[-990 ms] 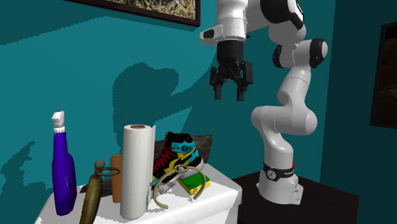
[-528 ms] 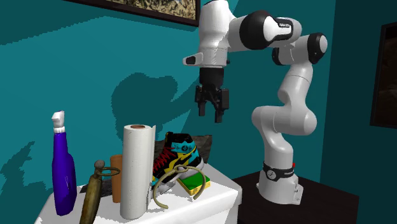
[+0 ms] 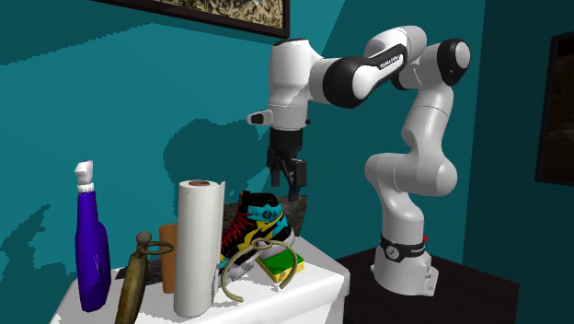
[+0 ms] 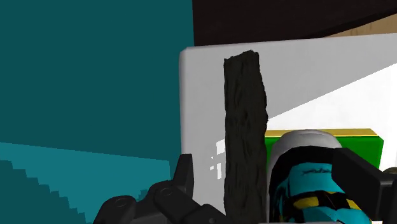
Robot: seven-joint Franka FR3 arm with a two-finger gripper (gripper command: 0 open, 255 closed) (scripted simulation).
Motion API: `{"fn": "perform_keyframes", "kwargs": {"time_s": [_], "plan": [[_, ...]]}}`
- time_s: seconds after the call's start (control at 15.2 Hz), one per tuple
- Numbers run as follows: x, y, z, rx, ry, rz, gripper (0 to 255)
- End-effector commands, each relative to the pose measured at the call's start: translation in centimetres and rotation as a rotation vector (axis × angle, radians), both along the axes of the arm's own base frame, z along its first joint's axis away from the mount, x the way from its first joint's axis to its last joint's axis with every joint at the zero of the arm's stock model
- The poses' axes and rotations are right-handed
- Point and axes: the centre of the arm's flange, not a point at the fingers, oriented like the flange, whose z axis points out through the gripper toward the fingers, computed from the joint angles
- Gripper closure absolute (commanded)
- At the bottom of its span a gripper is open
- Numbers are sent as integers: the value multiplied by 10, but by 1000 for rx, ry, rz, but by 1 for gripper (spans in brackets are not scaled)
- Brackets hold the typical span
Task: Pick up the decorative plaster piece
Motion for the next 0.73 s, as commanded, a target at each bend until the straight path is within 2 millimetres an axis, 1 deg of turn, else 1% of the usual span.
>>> {"fn": "perform_keyframes", "kwargs": {"time_s": [0.0, 0.2, 0.26, 0.4, 0.46, 0.66], "plan": [[0, -2, -10, -3, 1, -1, 0], [0, -2, -26, -3, 1, -1, 0], [0, -2, -34, -3, 1, -1, 0], [0, -2, -34, -3, 1, -1, 0], [0, -2, -34, -3, 1, -1, 255], [-1, -2, -35, -3, 1, -1, 255]]}}
